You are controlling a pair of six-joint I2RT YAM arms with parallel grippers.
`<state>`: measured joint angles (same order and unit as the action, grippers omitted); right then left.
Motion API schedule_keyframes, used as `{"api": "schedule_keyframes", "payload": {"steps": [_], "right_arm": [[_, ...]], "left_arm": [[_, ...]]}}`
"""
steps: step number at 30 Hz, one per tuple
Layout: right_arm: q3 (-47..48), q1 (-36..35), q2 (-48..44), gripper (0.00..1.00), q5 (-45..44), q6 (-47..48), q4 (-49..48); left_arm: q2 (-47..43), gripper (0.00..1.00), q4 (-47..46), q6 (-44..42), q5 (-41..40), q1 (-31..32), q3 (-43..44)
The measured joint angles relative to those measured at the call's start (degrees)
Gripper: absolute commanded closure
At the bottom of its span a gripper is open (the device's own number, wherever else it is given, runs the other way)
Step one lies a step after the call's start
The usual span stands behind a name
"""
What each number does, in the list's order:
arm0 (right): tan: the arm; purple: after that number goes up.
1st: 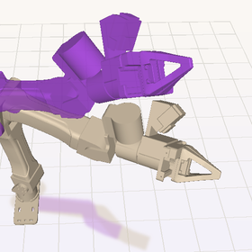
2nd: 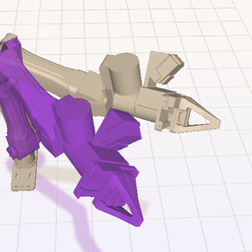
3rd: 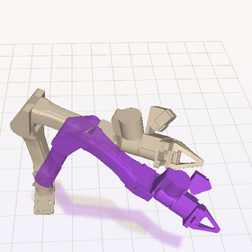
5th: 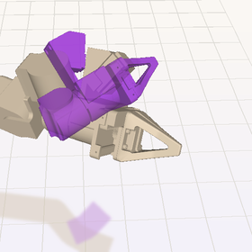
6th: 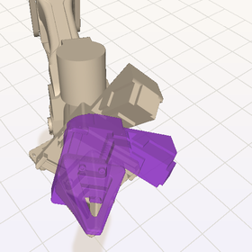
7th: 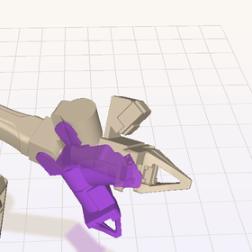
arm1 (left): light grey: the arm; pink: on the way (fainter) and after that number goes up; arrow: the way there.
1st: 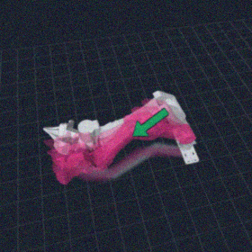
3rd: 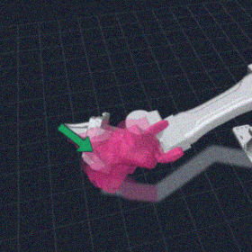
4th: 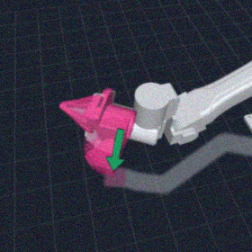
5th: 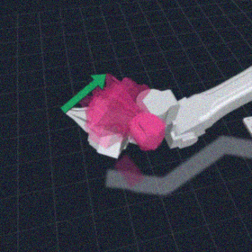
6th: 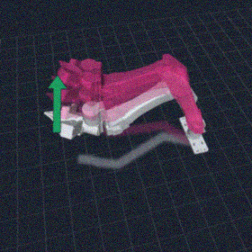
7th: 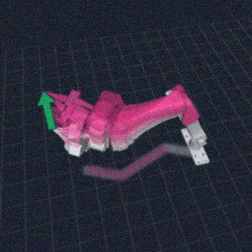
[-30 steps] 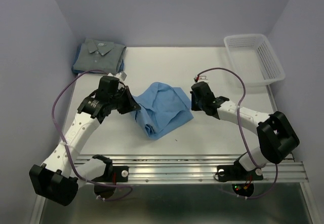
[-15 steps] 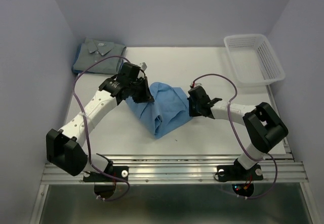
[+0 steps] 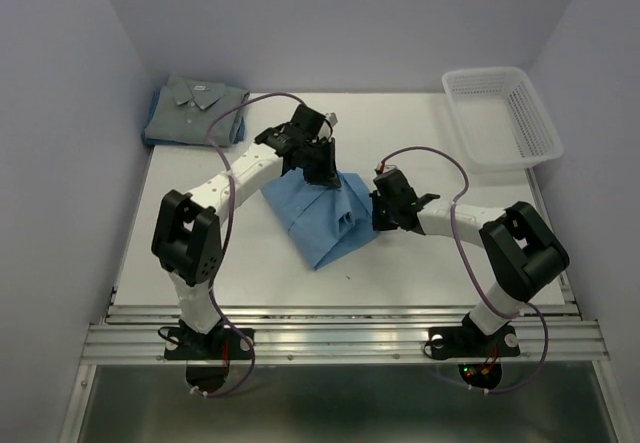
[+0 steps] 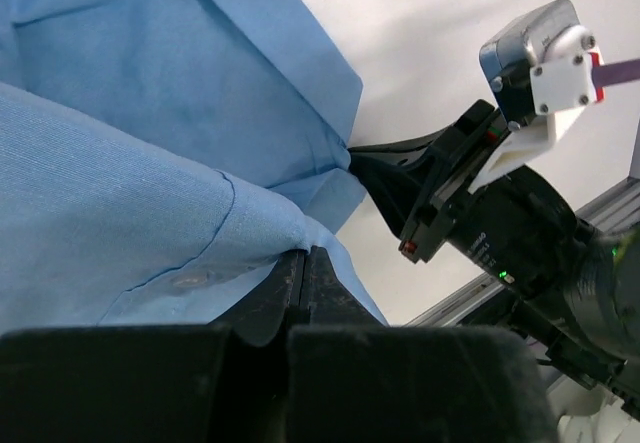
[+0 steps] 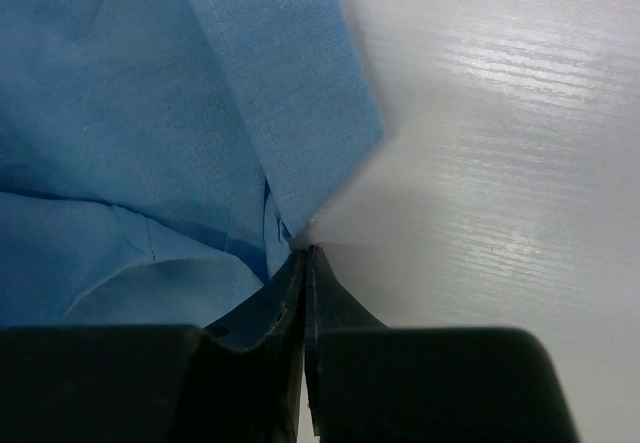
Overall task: Fold and stack the long sleeve shirts
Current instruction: Fold the shirt
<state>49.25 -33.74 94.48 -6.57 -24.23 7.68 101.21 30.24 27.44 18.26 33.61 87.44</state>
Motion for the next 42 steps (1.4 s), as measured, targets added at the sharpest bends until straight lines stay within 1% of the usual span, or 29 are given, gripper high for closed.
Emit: {"api": "schedule_keyframes", "payload": {"steps": [7, 13, 18, 19, 20, 22, 23, 25, 27, 30, 31, 33, 34, 37, 38, 40, 42], "right_arm": [[-0.31, 0.79, 0.0, 0.95, 1.18, -0.2, -0.79], [-0.35, 1.16, 0.0, 0.95, 1.64, -0.2, -0.9], [-0.48, 1.46, 0.0, 0.95, 2.36, -0.22, -1.11], [-0.52, 1.49, 0.0, 0.95, 2.49, -0.22, -1.25], [-0.57, 1.49, 0.0, 0.95, 2.54, -0.22, -1.33], [-0.57, 1.49, -0.04, 0.93, 2.54, -0.2, -1.33], [-0.59, 1.49, -0.09, 0.92, 2.47, -0.2, -1.27], [-0.59, 1.49, -0.46, 0.9, 1.97, -0.2, -0.59], [-0.59, 1.49, -2.01, 0.82, 0.7, -0.17, 1.77], [-0.48, 1.49, -7.43, 0.58, -2.05, -0.31, 5.64], [-0.28, 1.49, -9.66, 0.31, -2.93, -0.07, 6.71], [0.24, 1.49, -14.88, 0.06, -4.17, 0.22, 8.44], [0.63, 1.49, -17.66, 0.0, -4.66, 0.46, 9.07], [1.46, 1.49, -23.96, 0.0, -3.74, 1.44, 9.66], [1.51, 1.49, -26.53, 0.0, -1.55, 2.05, 9.64], [1.51, 1.49, -28.68, 0.0, 1.99, 2.49, 9.29], [1.51, 1.51, -29.16, 0.0, 8.83, 2.8, 7.72]], "left_arm": [[8.68, 1.0, -1.07, -0.92, 2.78, 1.97, 5.79], [13.88, 1.0, -2.21, -1.07, 5.42, 2.67, 7.96], [17.31, 1.0, -2.67, -0.66, 5.6, 2.67, 9.79], [17.94, 0.92, -2.71, -0.59, 5.73, 2.67, 10.25], [18.18, 0.79, -2.78, -0.57, 5.77, 2.67, 10.38], [19.15, 0.49, -2.6, -0.48, 5.86, 2.67, 11.34], [19.65, 0.02, -2.34, -0.63, 5.81, 2.67, 11.89], [20.44, 0.01, -2.12, -0.72, 5.62, 2.67, 13.16], [20.48, 0.01, -1.86, -0.37, 5.51, 2.67, 13.99], [20.44, 0.01, -1.68, -0.39, 5.35, 2.69, 15.85], [20.35, 0.01, -1.75, -0.39, 5.22, 2.69, 16.26], [19.21, 0.01, -1.92, -0.39, 4.46, 2.69, 16.63], [18.6, 0.01, -1.77, -0.39, 4.04, 2.69, 16.63], [14.93, 0.01, -2.03, -0.35, 1.44, 2.67, 16.24], [12.96, 0.01, -2.27, -0.24, 0.44, 2.62, 15.58], [9.22, 0.01, -3.76, 0.02, -0.48, 1.99, 13.25], [5.4, 0.01, -5.09, 0.39, -0.9, 1.25, 9.46]]}}
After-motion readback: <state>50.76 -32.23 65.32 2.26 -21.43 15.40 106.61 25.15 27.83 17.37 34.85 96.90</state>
